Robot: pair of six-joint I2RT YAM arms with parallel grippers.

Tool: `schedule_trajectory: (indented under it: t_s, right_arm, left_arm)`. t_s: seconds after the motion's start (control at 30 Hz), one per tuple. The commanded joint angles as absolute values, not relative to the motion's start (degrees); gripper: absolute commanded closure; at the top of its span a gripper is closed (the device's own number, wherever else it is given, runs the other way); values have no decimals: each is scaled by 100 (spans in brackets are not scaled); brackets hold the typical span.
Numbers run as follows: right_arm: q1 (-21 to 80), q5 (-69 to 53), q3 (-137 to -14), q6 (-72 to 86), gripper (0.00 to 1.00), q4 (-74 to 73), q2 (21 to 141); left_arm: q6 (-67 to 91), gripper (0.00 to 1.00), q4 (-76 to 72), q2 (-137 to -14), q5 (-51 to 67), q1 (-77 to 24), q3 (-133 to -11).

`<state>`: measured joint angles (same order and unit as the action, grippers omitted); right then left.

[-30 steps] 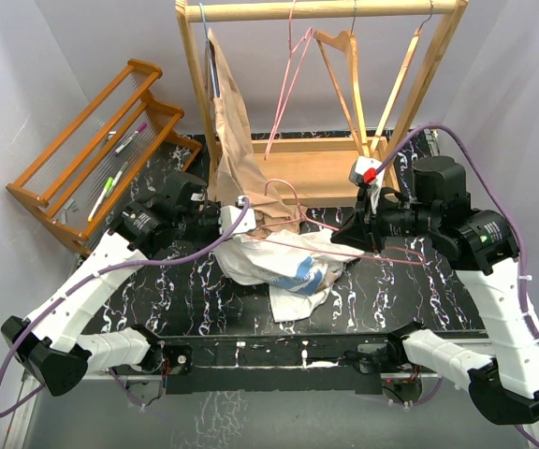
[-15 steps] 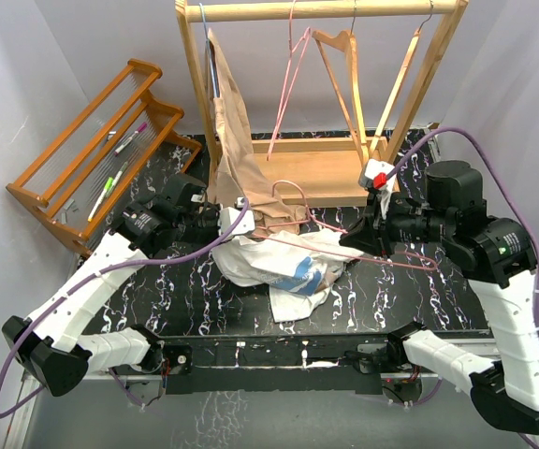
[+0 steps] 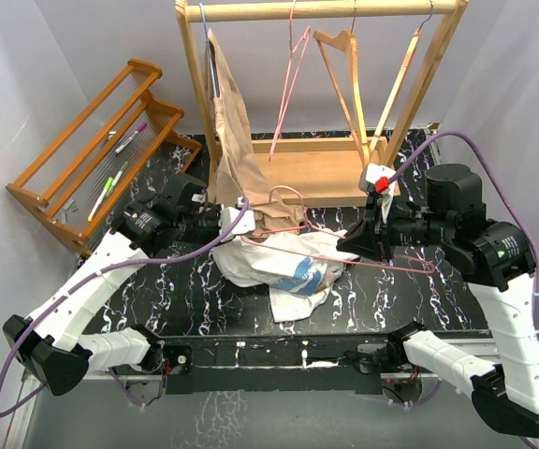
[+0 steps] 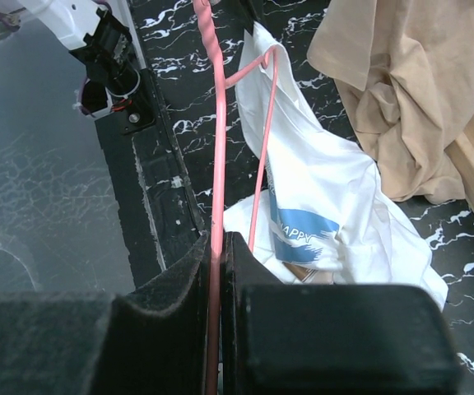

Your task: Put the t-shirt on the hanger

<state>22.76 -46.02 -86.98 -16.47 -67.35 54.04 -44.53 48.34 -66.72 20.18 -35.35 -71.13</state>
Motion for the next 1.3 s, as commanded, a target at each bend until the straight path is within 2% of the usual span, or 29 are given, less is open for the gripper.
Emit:
schedule_trajectory:
  t_s: [0.0,0.57,1.0,1.27]
  right_arm:
    - [2285,-4922,-8625,-1622,92,-6251,5336]
    - [2284,-5008,-7868,-1686,92,-5784,5124]
    - [2285,-4138,-7674,-1794,92,-4923,5044]
    - [2284,-3727,-7734,-1806,92,-4865,4892]
  left_arm:
    - [-4481,100,4825,-6704,2276,-3498,-7303]
    - [-4422,100,4991,-6829,2580,-3498,-7795]
    - [-4479,100,5841,-7222,3114,-3500,-8747]
    - [-4597,100,6070,-7034,3006,-3498,-8495]
